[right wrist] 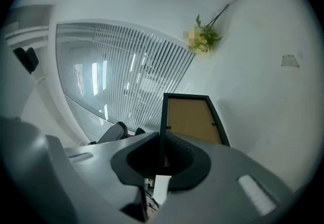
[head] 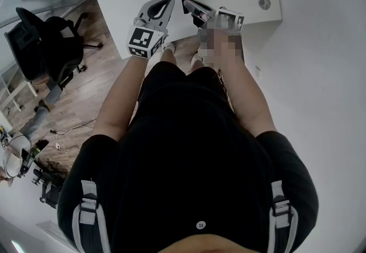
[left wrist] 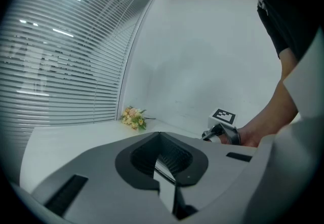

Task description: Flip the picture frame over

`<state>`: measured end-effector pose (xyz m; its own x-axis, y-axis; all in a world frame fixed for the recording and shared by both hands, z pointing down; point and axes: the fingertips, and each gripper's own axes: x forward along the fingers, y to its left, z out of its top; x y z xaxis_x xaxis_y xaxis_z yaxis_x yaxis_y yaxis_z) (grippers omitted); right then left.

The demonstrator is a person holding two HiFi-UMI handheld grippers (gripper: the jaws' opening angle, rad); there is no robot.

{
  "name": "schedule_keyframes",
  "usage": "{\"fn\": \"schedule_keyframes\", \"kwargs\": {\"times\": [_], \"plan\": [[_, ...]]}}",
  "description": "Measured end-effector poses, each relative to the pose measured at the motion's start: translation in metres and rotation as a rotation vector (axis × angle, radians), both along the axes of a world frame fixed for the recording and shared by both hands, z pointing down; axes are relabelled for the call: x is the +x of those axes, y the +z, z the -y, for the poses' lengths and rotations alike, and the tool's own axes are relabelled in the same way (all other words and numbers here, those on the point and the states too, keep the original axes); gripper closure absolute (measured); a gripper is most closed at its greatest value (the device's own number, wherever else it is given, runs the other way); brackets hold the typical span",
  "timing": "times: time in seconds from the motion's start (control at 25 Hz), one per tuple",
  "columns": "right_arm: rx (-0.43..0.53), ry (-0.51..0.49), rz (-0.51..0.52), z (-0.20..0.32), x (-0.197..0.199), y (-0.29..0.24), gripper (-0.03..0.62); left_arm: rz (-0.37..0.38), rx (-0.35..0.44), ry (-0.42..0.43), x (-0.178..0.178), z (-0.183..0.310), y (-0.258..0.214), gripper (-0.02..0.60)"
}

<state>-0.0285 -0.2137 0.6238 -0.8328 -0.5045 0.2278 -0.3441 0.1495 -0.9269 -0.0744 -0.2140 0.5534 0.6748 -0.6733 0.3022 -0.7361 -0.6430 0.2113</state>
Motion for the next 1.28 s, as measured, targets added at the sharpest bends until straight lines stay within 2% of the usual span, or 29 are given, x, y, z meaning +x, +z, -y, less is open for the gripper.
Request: {"fn": "schedule_keyframes", "kwargs": {"times": [0.32, 0.88, 1.04, 1.28], "plan": [[-0.055, 0.02, 0.204, -0.005, -0.006, 0.001, 0.544, 0.001, -0.006, -0.006, -0.003, -0.003, 0.004, 0.575], [-0.111, 0.037, 0.412, -0.003, 0.007, 0.015, 0.543, 0.01, -0.025, -0.011, -0.007, -0.008, 0.015, 0.575], [-0.097, 0.065, 0.388, 0.003, 0.016, 0.017, 0.537, 0.007, -0.022, -0.006, -0.01, -0.009, 0.014, 0.575], [-0.069, 0.101, 0.235, 0.014, 0.043, 0.024, 0.53, 0.01, -0.03, 0.003, -0.004, -0.01, 0.014, 0.575]]}}
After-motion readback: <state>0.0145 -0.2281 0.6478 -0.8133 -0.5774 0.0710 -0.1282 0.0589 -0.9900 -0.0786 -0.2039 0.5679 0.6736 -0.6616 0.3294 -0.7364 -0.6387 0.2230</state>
